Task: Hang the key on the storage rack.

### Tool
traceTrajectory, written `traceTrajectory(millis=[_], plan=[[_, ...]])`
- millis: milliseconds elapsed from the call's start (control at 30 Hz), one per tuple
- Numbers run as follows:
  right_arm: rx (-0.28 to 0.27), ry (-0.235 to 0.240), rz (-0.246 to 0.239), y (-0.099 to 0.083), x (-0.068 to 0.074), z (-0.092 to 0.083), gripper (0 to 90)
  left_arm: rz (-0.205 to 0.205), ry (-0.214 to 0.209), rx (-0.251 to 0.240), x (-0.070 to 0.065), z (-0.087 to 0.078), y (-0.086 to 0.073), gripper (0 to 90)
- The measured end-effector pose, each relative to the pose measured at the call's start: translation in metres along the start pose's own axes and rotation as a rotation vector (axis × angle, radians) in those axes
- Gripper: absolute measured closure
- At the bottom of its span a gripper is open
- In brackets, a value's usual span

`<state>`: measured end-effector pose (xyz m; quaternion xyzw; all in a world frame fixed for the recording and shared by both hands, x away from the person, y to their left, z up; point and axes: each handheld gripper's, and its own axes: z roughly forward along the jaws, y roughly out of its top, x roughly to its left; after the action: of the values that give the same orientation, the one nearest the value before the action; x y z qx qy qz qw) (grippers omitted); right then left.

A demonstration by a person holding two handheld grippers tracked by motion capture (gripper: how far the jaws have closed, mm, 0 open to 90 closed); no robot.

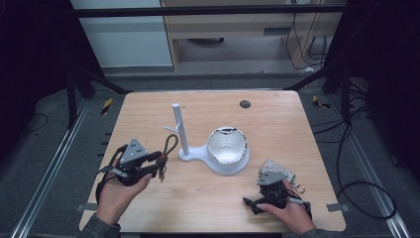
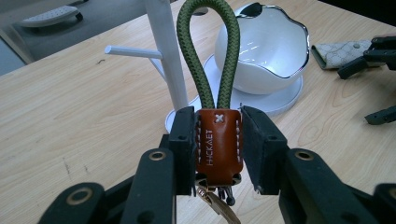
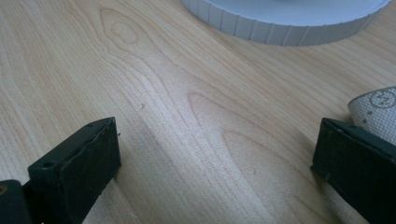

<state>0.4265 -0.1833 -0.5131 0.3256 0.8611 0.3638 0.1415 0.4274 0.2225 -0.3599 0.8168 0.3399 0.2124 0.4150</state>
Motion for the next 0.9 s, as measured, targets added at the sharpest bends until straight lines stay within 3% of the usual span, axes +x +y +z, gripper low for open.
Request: traceTrajectory(millis=[433,900], plan=[[0.0,0.0,0.0,0.0,0.0,0.0,0.8,0.023,-0.003,-0.036,-0.008,-0.009,0.01,66.0],[0.0,0.0,-0.001,0.0,0.0,0.0,0.8,0.012,0.017,-0.04,0.001,0.001,0.024,65.9]])
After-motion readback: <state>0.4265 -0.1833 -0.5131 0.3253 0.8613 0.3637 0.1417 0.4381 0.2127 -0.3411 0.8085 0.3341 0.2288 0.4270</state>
